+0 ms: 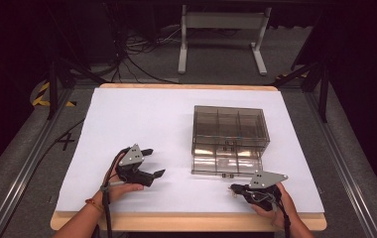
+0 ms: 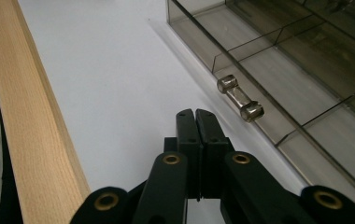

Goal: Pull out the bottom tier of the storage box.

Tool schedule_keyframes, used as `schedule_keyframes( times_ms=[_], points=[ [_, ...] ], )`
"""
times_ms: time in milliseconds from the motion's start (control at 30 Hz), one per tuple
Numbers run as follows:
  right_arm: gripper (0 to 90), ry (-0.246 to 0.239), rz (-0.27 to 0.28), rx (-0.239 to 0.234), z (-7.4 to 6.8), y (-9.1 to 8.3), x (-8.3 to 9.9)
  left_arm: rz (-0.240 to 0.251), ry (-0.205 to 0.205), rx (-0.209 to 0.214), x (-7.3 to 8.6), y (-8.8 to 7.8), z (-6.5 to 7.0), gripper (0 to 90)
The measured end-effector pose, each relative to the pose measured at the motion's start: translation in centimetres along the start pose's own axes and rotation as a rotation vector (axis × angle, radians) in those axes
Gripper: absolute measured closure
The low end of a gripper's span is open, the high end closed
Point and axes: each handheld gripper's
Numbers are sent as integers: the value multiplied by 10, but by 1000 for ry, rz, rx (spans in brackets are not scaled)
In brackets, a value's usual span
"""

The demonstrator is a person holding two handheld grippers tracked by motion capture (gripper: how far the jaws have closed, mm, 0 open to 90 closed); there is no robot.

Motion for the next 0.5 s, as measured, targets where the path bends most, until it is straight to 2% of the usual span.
schedule_keyframes(
  times_ms=[133,500],
  points=[
    [900,3,35,9,0,-7,-3,-1,1,0,0,0,0,149],
    [900,6,83,22,1,-18,-9,2,-4,3,0,0,-1,146]
  ],
)
Point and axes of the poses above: each handheld gripper's, and its own axes: y roughly forward along the jaws, x roughly out of its underside, z roughly to its right, and after that the axes turned 10 degrees about y, right-handed
